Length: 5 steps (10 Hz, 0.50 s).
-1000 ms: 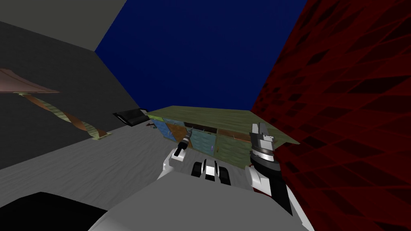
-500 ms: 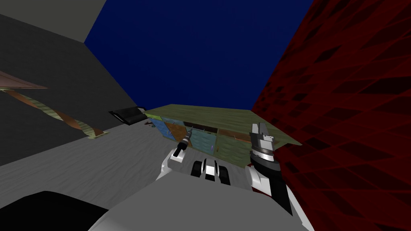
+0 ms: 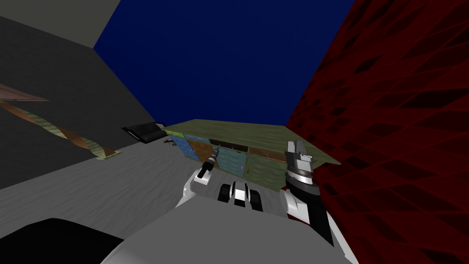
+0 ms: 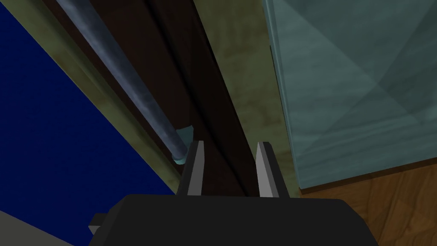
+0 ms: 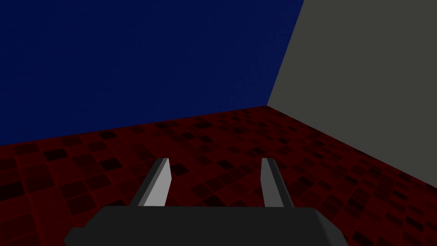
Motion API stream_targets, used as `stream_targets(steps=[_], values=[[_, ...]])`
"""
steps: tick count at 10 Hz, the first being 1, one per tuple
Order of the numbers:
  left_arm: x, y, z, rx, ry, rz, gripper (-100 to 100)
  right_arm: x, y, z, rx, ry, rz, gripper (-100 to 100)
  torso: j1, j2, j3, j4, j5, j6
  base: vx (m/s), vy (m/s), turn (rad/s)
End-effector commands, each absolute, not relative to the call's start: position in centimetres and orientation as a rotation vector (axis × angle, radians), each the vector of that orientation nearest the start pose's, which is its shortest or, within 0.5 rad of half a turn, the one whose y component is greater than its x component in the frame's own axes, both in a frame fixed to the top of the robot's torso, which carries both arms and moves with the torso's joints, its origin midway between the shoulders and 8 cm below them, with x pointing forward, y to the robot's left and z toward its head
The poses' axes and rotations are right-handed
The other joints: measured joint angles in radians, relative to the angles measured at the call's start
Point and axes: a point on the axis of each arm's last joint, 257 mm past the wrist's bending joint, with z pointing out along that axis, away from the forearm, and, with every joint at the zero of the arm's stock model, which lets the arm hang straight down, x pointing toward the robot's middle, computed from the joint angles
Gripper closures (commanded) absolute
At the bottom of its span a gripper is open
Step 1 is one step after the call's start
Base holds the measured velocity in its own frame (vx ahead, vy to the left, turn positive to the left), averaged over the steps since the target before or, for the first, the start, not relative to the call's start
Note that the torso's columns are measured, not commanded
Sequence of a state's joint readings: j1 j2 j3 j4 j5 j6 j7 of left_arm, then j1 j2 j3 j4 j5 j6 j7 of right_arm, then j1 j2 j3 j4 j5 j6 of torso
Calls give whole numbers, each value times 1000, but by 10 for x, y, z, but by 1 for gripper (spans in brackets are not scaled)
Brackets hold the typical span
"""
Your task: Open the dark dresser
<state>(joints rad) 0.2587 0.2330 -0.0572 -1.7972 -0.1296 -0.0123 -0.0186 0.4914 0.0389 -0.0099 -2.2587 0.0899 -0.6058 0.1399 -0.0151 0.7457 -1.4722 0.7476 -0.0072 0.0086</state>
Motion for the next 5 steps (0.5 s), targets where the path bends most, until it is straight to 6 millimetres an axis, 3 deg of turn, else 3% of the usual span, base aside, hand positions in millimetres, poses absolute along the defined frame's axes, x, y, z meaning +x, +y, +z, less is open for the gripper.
stream_targets(steps=[1, 5], values=[[474, 268, -216, -909, 1383, -968, -100, 331, -270, 37, 503, 601, 1128, 0, -1, 0, 0, 0, 0, 0, 0, 0, 0], [472, 265, -213, -930, 1409, -962, -100, 331, -270, 37, 503, 601, 1128, 0, -2, 0, 0, 0, 0, 1, -4, 0, -36]])
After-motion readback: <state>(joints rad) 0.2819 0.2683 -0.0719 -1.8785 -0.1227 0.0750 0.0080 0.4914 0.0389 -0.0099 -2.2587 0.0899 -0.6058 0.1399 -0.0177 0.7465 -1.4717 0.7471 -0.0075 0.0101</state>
